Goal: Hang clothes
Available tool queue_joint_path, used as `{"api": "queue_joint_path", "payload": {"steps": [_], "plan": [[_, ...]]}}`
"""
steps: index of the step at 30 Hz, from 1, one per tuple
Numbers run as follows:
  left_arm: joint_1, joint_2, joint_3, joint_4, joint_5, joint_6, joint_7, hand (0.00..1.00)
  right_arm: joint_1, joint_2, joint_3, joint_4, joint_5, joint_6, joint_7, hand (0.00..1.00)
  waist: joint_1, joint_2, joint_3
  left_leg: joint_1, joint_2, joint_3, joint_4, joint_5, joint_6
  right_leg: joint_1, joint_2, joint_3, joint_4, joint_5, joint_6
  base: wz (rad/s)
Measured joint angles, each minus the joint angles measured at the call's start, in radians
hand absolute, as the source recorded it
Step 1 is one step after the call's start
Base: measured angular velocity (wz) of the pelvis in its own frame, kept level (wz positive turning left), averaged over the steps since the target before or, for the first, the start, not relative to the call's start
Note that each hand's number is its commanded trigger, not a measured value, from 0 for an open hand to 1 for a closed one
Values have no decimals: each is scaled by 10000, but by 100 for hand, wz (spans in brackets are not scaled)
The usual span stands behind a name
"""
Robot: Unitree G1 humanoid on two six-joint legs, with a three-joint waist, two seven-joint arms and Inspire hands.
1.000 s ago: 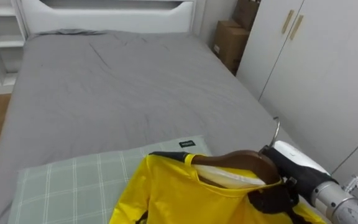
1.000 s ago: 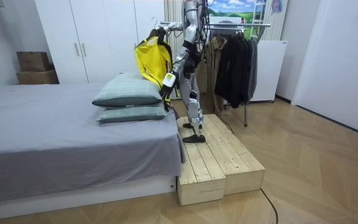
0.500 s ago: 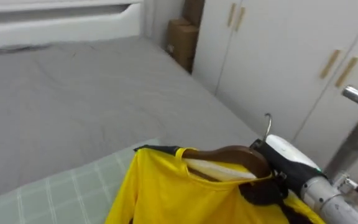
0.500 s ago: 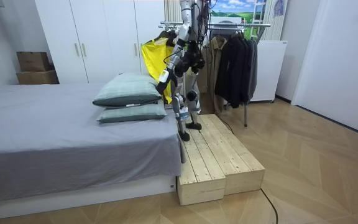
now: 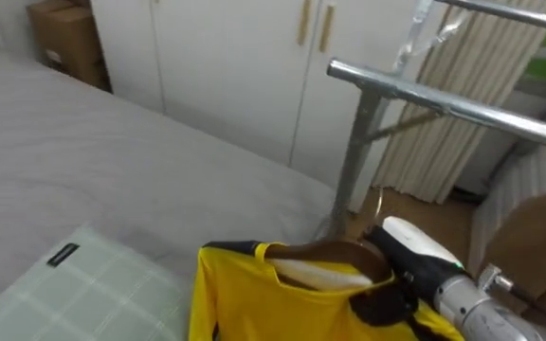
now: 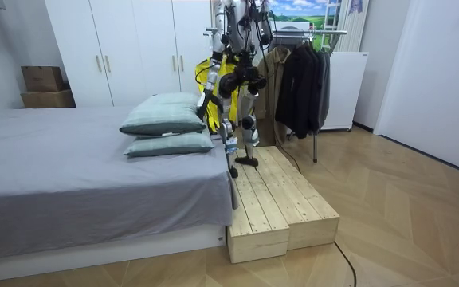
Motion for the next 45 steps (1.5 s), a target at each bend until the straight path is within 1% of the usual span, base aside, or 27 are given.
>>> {"api": "queue_joint_path", "payload": {"steps": [1,2,3,4,5,6,7,8,9,10,11,12,13,14,17,19,20,23,27,29,31,32,34,36,38,43,45], "plan": [[-6,-37,158,143,-42,63,-10,0,-76,128,108,11,-216,12,-7,100,389,146,59,136,505,1105,-160,-76,-79,-134,-394,-1918,450,-247,-107,-182],[-11,-69,191,166,-52,218,-13,0,-57,168,171,32,-505,6,-12,100,415,192,71,451,727,1804,-375,-59,-197,-15,-1059,-3585,1681,-1035,-248,-133],[-13,-73,189,185,-52,234,-15,0,-56,168,178,66,-625,3,-12,100,424,155,48,688,771,2201,-530,-9,-274,128,-1461,-4067,2155,-1532,-255,-71],[-19,-98,173,209,-45,236,-46,0,-101,141,167,138,-846,-1,-81,100,535,37,10,955,759,2776,-536,-17,-438,423,-2303,-4733,2790,-2241,-11,-80],[-7,-82,284,217,31,266,-193,0,-383,242,220,427,-857,-4,-199,100,642,-134,59,1013,689,3039,0,-213,-614,406,-2705,-4772,2894,-2677,231,-89],[-6,-92,447,215,63,296,-295,0,-560,276,301,565,-833,0,-243,100,637,-148,76,957,599,2835,197,-332,-622,396,-2593,-4667,2853,-2835,142,-111],[-11,-126,783,202,87,338,-528,0,-789,250,491,641,-717,28,-293,100,657,-46,47,709,449,1617,307,-483,-500,527,-2135,-3965,2478,-2871,95,-94],[-9,-121,905,203,105,344,-615,0,-889,233,580,643,-602,17,-292,100,671,21,66,601,350,942,265,-490,-429,601,-1916,-3741,2176,-2681,-39,-122],[-20,-93,1049,205,131,374,-713,0,-1016,210,702,631,-299,-8,-298,100,649,98,53,478,110,-91,84,-474,-358,725,-1573,-3428,1607,-2283,-233,-112],[-72,-48,1068,205,149,376,-751,0,-1084,221,770,631,-203,-17,-300,100,584,132,43,496,-1,-360,-182,-407,-297,846,-1349,-3268,1139,-1961,-343,-96],[-137,-18,1077,205,150,376,-768,0,-1100,249,775,633,-201,-19,-301,100,557,115,37,540,14,-371,-195,-358,-321,836,-1300,-3250,987,-1872,-371,-58],[-318,-29,1058,204,182,382,-807,0,-1110,268,772,636,-340,-24,-300,100,454,110,34,568,70,-190,-281,-261,-471,768,-1230,-3162,818,-1762,-350,-42],[-439,-41,1048,203,182,386,-861,0,-1132,339,804,657,-505,-23,-300,100,455,113,35,626,138,97,-302,-259,-484,688,-1177,-3041,819,-1737,-350,-43],[-548,-41,1048,203,184,426,-864,0,-1156,355,859,662,-475,-38,-294,100,393,101,34,651,161,211,-302,-260,-485,669,-1158,-3036,814,-1728,-358,-33],[-843,-42,936,204,183,551,-854,0,-1180,351,840,679,-389,-42,-291,100,173,101,34,689,182,219,-302,-260,-487,693,-1139,-3038,814,-1722,-370,-5],[-991,-43,867,205,183,581,-777,0,-1180,317,840,716,-370,-42,-292,100,138,98,37,695,201,199,-315,-258,-490,703,-1116,-3021,820,-1715,-385,2],[-1014,-78,852,204,182,580,-631,0,-1180,311,840,731,-359,-41,-291,100,147,78,39,701,206,197,-348,-231,-536,688,-1097,-3010,825,-1708,-401,0],[-1023,-113,825,184,180,582,-373,0,-1182,329,841,720,-346,-44,-261,100,134,-24,23,685,213,172,-494,-150,-660,591,-1063,-3048,841,-1676,-455,0],[-981,-118,832,182,195,593,-131,0,-1252,306,700,654,-331,-42,-55,100,65,-61,8,675,293,107,-446,-136,-688,607,-993,-3093,868,-1664,-526,0],[-951,-118,898,125,237,594,-25,0,-1398,215,537,571,-250,-57,60,100,-38,-90,4,654,331,53,-445,-97,-753,614,-973,-3183,871,-1682,-586,8],[-916,-119,954,-25,238,594,8,0,-1506,61,287,568,116,-63,171,100,-35,-96,1,672,349,19,-445,-79,-781,651,-946,-3177,871,-1704,-637,8],[-871,-118,991,-107,239,593,61,0,-1514,41,114,568,354,-69,186,100,-35,-118,-14,705,353,-33,-444,-65,-800,683,-927,-3169,884,-1725,-673,7],[-814,-131,1007,-108,238,591,241,0,-1523,21,-8,566,444,-75,184,100,-16,-149,-17,803,366,-61,-459,-50,-817,771,-896,-3144,883,-1738,-696,-4],[-706,-123,1003,-108,231,587,325,0,-1522,-46,9,555,752,-76,187,100,-3,-196,-47,885,387,-70,-471,-50,-818,829,-841,-3054,864,-1745,-711,-11],[-705,-123,1003,-107,229,587,439,0,-1522,-164,17,472,879,-76,214,100,-10,-267,-55,874,404,-71,-475,-49,-819,812,-815,-3037,857,-1731,-737,-2],[-703,-97,1012,-107,228,587,459,0,-1525,-204,17,463,977,-90,286,100,-3,-356,-116,874,388,-71,-474,-49,-819,812,-842,-3062,861,-1720,-747,0],[-703,-95,1026,-107,223,586,459,0,-1545,-208,17,463,1078,-90,295,100,21,-372,-127,877,384,-70,-474,-49,-819,825,-850,-3073,852,-1707,-748,0]]}}
